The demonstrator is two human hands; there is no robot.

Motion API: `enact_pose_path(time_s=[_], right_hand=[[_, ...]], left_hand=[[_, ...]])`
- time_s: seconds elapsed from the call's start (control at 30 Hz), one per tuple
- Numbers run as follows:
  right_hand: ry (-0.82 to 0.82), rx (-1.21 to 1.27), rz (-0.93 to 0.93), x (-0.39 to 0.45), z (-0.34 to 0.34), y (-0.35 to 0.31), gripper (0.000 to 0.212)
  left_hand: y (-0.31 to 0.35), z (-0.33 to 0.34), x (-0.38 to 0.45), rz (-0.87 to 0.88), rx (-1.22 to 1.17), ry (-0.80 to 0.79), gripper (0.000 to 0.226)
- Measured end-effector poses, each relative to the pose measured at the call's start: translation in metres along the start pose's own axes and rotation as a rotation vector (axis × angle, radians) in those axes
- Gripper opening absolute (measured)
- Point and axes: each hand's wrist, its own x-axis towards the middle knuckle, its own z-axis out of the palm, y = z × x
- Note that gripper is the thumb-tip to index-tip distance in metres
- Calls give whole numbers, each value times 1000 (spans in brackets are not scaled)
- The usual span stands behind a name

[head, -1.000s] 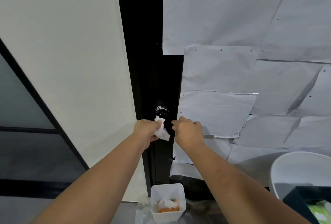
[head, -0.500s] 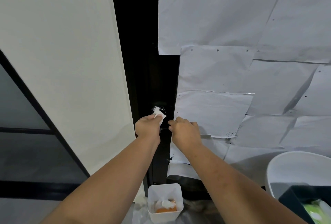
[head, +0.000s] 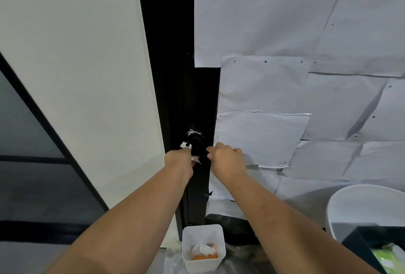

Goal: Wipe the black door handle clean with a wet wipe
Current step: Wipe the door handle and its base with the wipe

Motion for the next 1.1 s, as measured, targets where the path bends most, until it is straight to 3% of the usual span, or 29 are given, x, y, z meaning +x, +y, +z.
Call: enact_pose_path(time_s=[0.13,0.3,0.5,0.77,1.1], right_hand=[[8,2,0,-1,2,1,31],[24,6,0,-1,3,0,31],[24,-9,-14,-1,3,1,29],[30,0,-15,1,6,2,29],[8,-3,-7,0,1,-1,30]], left_hand=[[-13,-1,-15,307,110,166,13],[0,2,-22,653,189,172,28],[3,1,7,952,685,186,25],[15,2,23,1080,1091,184,17],[27,5,16,1054,1290,193,23]])
